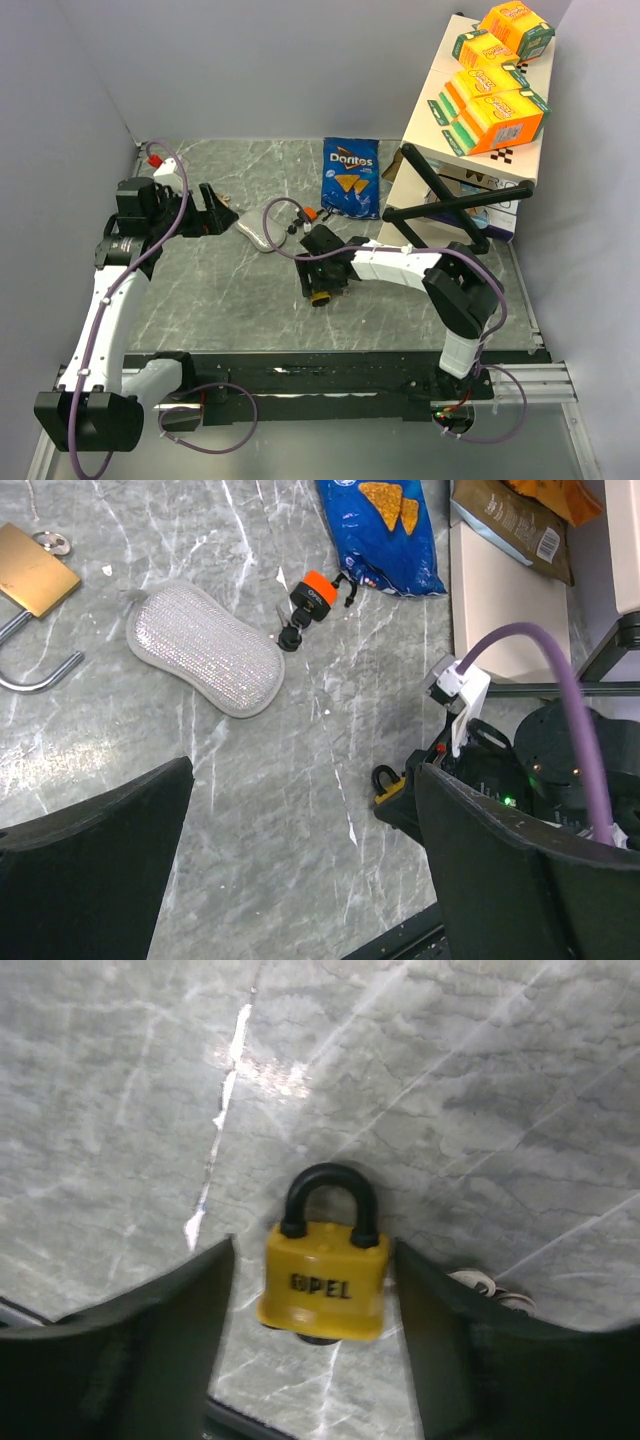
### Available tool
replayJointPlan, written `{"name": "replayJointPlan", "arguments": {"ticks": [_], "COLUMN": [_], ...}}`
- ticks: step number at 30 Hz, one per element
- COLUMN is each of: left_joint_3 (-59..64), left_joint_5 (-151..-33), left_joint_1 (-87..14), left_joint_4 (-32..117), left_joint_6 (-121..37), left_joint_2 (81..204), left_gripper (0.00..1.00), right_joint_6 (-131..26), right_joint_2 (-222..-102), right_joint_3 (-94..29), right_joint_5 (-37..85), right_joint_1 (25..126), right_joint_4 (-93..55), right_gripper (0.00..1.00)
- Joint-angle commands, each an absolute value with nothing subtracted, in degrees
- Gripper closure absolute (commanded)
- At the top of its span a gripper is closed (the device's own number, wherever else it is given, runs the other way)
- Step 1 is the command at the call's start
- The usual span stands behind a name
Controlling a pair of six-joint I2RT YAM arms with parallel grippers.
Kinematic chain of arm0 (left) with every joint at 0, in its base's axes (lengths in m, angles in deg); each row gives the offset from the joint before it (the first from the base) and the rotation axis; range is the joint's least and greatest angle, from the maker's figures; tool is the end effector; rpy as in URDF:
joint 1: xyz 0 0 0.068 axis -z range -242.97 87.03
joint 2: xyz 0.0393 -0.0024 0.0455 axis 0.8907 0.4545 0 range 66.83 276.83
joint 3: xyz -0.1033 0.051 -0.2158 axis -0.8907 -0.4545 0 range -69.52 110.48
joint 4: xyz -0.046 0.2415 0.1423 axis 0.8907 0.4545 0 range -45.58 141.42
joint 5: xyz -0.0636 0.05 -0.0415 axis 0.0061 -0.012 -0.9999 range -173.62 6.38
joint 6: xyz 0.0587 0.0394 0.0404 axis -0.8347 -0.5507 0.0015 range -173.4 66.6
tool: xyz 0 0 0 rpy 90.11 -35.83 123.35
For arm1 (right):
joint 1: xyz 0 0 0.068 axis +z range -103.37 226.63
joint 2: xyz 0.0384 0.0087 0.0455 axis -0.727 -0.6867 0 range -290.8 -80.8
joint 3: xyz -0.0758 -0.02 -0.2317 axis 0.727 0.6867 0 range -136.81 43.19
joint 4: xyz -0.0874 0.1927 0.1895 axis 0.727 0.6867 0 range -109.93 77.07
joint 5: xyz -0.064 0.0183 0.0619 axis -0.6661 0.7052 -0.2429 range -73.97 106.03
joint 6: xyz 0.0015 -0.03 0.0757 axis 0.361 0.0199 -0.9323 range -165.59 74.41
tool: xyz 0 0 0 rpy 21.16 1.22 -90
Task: Lock with the key
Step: Place the lock at the center of the board, then pick up the lock from the center of the board.
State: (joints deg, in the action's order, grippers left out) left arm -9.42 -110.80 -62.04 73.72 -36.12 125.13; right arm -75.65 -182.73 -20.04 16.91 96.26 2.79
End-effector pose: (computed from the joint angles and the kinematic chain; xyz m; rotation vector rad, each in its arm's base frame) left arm 0.2845 -0.0369 0.3184 0.0060 2.0616 -0.6828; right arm 0.2487 0.2940 0.0948 -0.4692 2.6906 0.4619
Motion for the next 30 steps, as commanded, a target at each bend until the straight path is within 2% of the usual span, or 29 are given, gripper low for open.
{"name": "replayJointPlan", "arguments": {"ticks": [1, 6, 11, 14, 17, 23, 30], "left_joint_3": [-9.1, -6.2, -3.6, -3.3, -3.4, -4.0, -4.4], "left_joint_5": [-112.9, -113.2, -115.8, -119.0, -118.6, -117.4, -116.1], "left_joint_1": [-62.3, -62.3, -64.6, -65.8, -66.2, -66.9, -67.5], "left_joint_4": [72.1, 74.6, 76.6, 75.8, 74.1, 72.0, 71.8], "left_joint_6": [-35.8, -37.7, -40.6, -40.7, -38.7, -36.4, -35.2], "left_joint_2": [125.5, 126.2, 126.5, 126.6, 126.9, 127.7, 128.2], "left_gripper": [0.04, 0.04, 0.04, 0.04, 0.04, 0.04, 0.04], "right_joint_6": [-76.1, -72.2, -59.0, -51.3, -50.5, -56.1, -65.3], "right_joint_2": [-182.4, -180.6, -179.8, -180.6, -183.4, -195.8, -200.6], "right_joint_3": [-24.7, -29.1, -36.9, -42.4, -49.3, -68.4, -70.4], "right_joint_5": [16.1, 17.0, 18.6, 26.8, 34.0, 22.4, 13.5], "right_joint_1": [96.5, 95.1, 90.4, 85.1, 80.8, 80.5, 81.6], "right_joint_4": [4.1, 5.1, 2.0, -0.6, 0.2, 12.9, 14.0], "right_gripper": [0.23, 0.15, 0.06, 0.0, 0.02, 0.03, 0.0]}}
